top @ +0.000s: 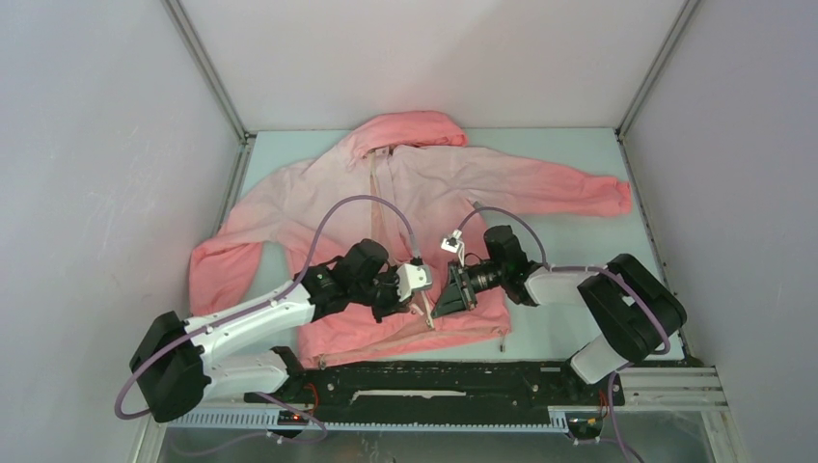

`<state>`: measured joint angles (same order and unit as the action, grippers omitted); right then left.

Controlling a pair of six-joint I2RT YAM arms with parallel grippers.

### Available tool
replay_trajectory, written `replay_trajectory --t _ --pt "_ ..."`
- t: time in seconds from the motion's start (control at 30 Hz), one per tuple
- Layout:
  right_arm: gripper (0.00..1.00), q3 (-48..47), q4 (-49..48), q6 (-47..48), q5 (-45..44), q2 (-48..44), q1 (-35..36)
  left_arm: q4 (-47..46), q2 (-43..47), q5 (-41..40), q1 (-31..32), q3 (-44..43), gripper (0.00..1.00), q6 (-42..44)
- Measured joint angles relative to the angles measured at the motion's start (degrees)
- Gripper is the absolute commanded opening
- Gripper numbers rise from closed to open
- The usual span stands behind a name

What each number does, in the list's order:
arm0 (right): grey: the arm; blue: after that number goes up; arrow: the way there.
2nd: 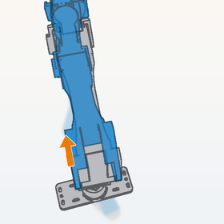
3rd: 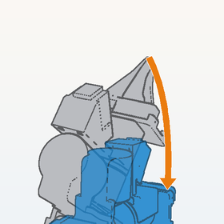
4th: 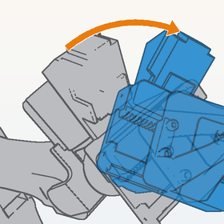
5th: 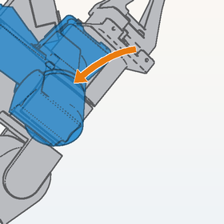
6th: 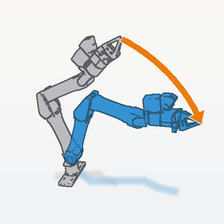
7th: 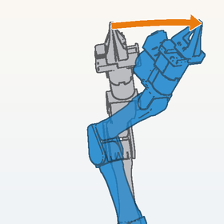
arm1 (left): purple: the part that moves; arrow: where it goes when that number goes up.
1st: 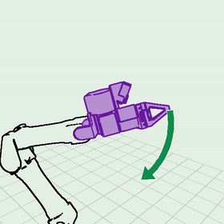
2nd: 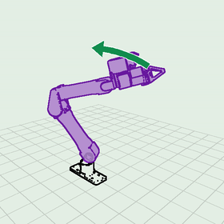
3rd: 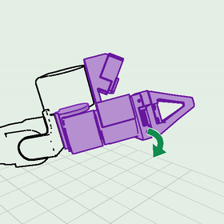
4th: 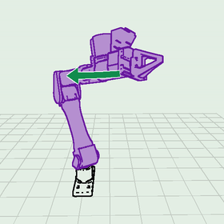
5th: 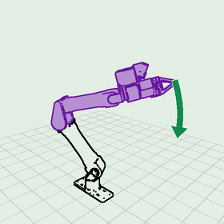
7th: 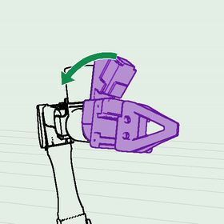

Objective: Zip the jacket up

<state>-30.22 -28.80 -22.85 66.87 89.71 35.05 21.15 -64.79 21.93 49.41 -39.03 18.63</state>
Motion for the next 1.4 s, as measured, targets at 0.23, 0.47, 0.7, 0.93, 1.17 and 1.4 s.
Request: replay_trajectory --t 0.23,0.47,0.7,0.93,1.17,1.4 --pt "0.0 -0.5 -0.07 -0.04 0.22 1.11 -0.02 0.2 0.22 1.29 -0.07 0.0 0.0 0.85" --pt "0.0 -0.63 -2.64 -1.16 0.46 2.23 -0.39 0.5 0.37 2.32 -0.09 0.0 0.0 0.94" --pt "0.0 -0.63 -3.28 -1.55 0.48 2.29 -0.57 0.68 0.35 2.58 -0.09 0.0 0.0 0.96" --pt "0.0 -0.63 -3.02 -1.42 0.68 2.29 -0.57 0.92 0.31 2.58 -0.09 0.0 0.0 0.96" --pt "0.0 -0.63 -3.06 -0.9 1.11 2.29 -0.52 0.85 0.76 2.23 -0.11 0.0 0.0 0.96" --pt "0.0 -0.63 -3.04 -0.63 1.51 2.29 -0.33 0.9 0.59 2.38 -0.11 0.0 0.0 0.96"
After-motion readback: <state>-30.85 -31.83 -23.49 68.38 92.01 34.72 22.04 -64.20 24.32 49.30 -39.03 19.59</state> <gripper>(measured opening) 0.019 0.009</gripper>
